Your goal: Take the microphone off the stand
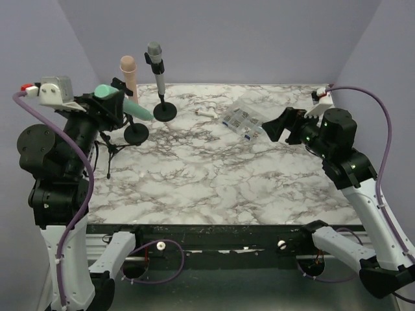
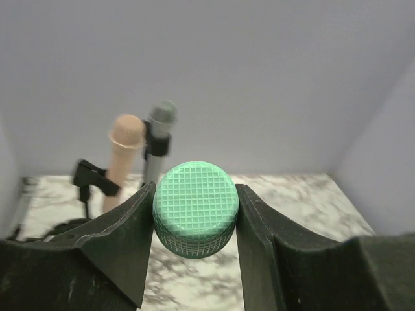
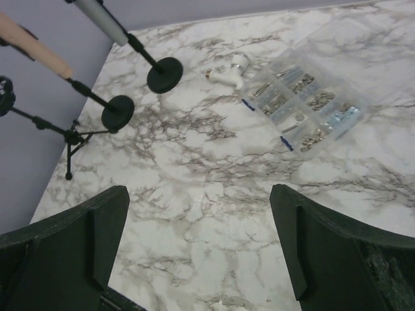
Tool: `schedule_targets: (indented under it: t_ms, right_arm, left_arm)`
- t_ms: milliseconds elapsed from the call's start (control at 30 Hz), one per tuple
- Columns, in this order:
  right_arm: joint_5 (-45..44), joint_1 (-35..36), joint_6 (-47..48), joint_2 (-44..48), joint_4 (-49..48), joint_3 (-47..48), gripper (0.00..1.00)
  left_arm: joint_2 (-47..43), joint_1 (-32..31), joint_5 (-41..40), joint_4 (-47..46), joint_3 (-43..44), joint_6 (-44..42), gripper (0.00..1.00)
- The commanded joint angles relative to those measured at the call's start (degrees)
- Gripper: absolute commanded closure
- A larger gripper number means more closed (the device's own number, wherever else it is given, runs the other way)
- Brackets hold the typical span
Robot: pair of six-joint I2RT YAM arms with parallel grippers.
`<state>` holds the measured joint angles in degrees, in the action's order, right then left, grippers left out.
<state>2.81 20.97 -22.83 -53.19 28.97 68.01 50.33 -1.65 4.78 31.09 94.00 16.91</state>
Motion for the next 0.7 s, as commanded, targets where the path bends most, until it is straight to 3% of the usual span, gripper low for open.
schedule_targets:
  t_ms: [0, 100, 200, 533, 667]
  right_arm:
    - [14.9, 0.2, 0.4, -3.3, -3.6, -1.6, 0.0]
    - [21.7, 0.3, -1.4, -7.2, -4.5, -1.1, 0.08]
    - [28.1, 1.5, -2.8, -10.9, -5.0, -0.9, 0.12]
    - [36.2, 10.3, -11.3, -10.1, -21.1, -10.0, 0.09]
    - [39.8, 12.0, -13.0, -11.2, -24.5, -12.7, 0.19]
  left_arm:
    - [-0.4, -0.2, 26.0, -3.9, -9.5, 10.7, 1.0]
    - [-0.6, -0.4, 35.8, -11.8, -17.7, 18.1, 1.0]
    - [-0.5, -2.6, 39.2, -17.6, -24.4, 23.0, 1.0]
    - [5.9, -16.6, 38.2, -23.2, -33.8, 26.6, 1.0]
    - [8.8, -19.7, 38.7, -26.2, -35.5, 29.2, 1.0]
